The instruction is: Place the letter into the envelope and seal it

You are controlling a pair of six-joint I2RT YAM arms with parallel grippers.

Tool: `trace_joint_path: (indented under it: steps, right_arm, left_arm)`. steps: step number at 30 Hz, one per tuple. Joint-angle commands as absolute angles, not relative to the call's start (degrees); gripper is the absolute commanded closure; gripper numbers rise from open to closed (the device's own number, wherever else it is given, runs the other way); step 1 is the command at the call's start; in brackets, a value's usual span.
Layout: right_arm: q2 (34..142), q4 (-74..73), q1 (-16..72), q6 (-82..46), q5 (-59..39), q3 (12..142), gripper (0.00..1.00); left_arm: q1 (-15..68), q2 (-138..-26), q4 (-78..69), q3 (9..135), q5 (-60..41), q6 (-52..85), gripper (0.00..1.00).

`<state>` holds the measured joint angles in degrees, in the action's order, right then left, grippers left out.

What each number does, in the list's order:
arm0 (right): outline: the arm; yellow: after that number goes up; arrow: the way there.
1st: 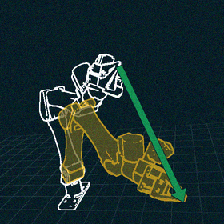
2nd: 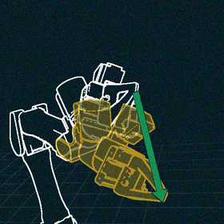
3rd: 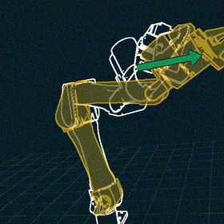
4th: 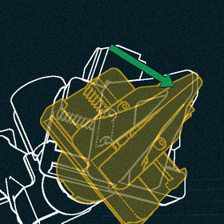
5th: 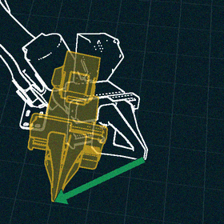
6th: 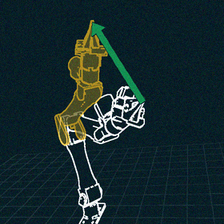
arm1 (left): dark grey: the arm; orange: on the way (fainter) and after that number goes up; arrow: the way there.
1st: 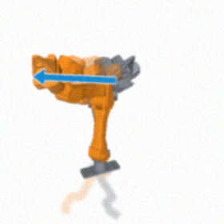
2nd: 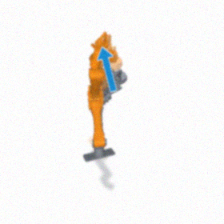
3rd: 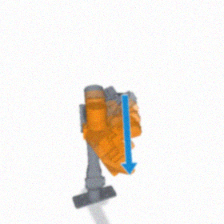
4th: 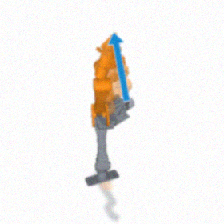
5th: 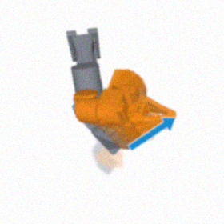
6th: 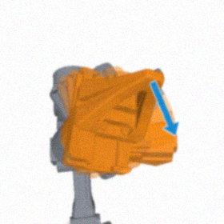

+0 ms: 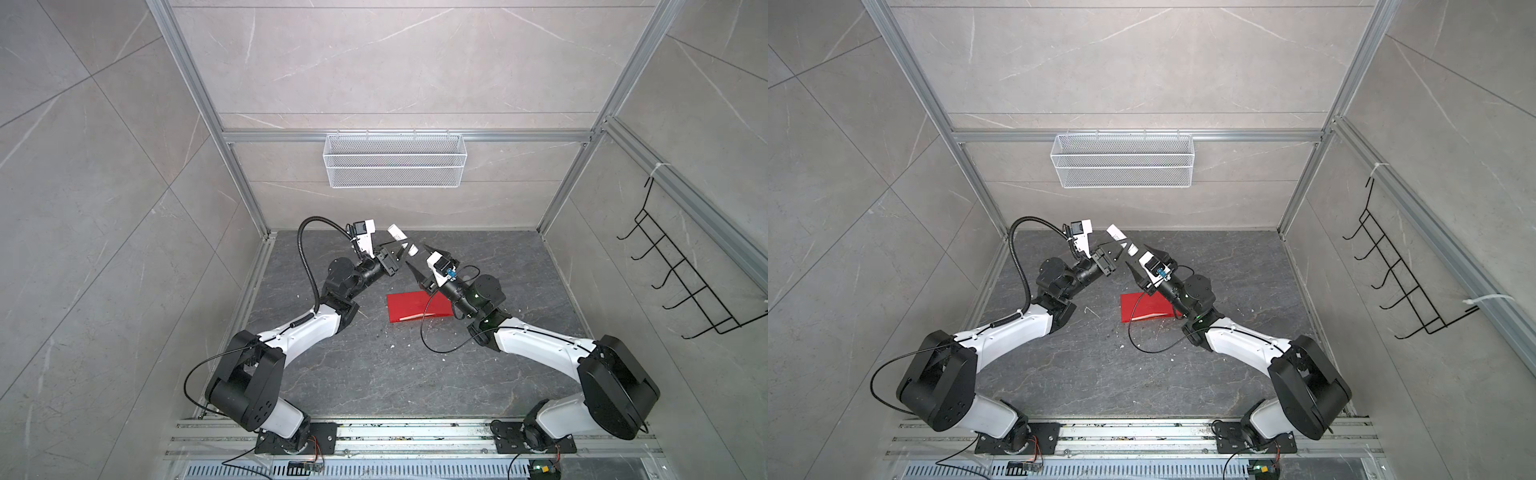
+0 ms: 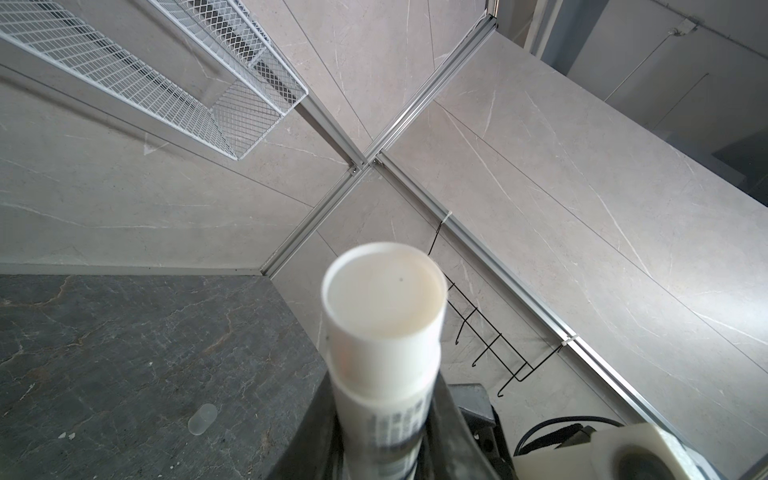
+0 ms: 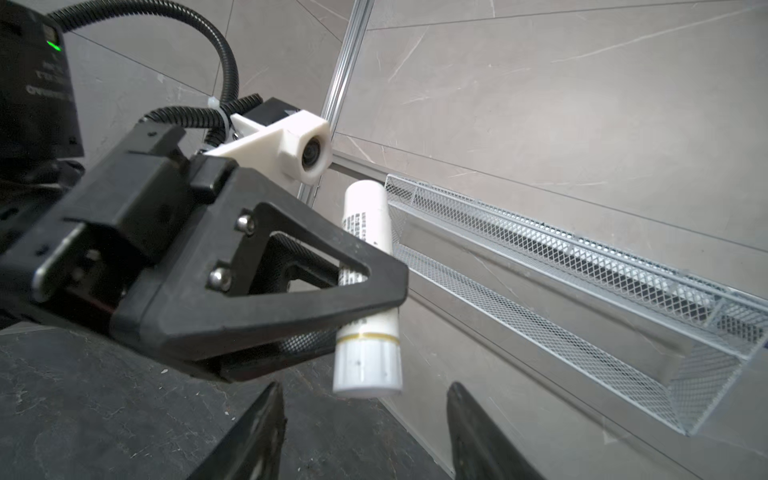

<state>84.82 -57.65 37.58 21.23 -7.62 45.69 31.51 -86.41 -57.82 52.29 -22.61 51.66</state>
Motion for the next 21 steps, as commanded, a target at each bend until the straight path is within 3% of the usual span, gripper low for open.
trace_joint_path:
  steps: [1,21]
  right_arm:
    - [85.85,-59.15,38.13,23.68,-4.49,47.79,0.47]
    - [87.1,-58.97,39.11,23.84,-4.03,49.68,0.66]
  left_arm:
    - [31.55,-86.04,-60.11,53.73,-22.9,51.98,1.0]
    - [31.55,-86.04,-60.11,53.39,-23.32,52.12,1.0]
